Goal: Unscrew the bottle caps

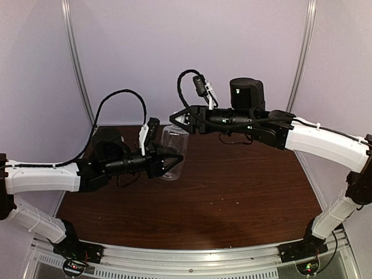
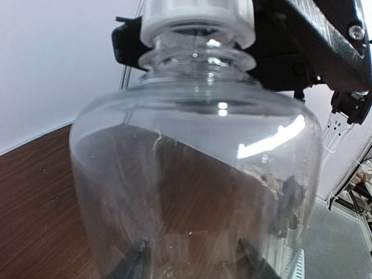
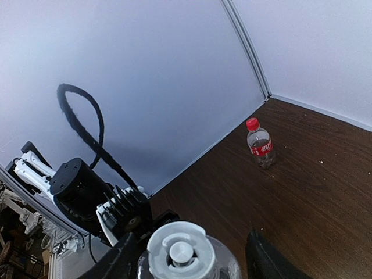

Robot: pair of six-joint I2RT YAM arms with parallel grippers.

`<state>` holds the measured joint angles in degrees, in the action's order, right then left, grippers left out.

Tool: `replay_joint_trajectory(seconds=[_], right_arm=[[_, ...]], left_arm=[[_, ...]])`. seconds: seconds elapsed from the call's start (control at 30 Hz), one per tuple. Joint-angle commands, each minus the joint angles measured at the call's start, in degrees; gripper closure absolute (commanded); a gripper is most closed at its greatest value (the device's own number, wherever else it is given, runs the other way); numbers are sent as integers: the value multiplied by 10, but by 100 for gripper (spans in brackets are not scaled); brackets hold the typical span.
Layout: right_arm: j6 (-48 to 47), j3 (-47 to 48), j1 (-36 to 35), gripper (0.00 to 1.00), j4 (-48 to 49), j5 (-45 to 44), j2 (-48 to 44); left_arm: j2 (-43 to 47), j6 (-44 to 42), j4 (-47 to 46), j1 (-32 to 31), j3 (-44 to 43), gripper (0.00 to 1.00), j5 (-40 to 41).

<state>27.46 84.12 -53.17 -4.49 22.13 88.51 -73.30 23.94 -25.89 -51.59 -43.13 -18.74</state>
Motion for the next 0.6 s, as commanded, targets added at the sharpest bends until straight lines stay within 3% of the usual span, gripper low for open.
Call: replay_joint_trajectory(seconds=[0.0,0.3,0.4,0.57], right_arm=[[0,19,-6,43,-2,-13,7],[-8,-1,-6,78,20,-9,-4],[-25,-12,-6,95,33,-2,-11],[-77,-24,0,100,42,34,-25]], left_arm=[[-3,-9,-15,-3,-22,69,13],[0,-11,-14,-3,-15,69,13],[2,-12,-24,-2,-10,69,6],[10,-24,-35,-3,-2,69,-34]])
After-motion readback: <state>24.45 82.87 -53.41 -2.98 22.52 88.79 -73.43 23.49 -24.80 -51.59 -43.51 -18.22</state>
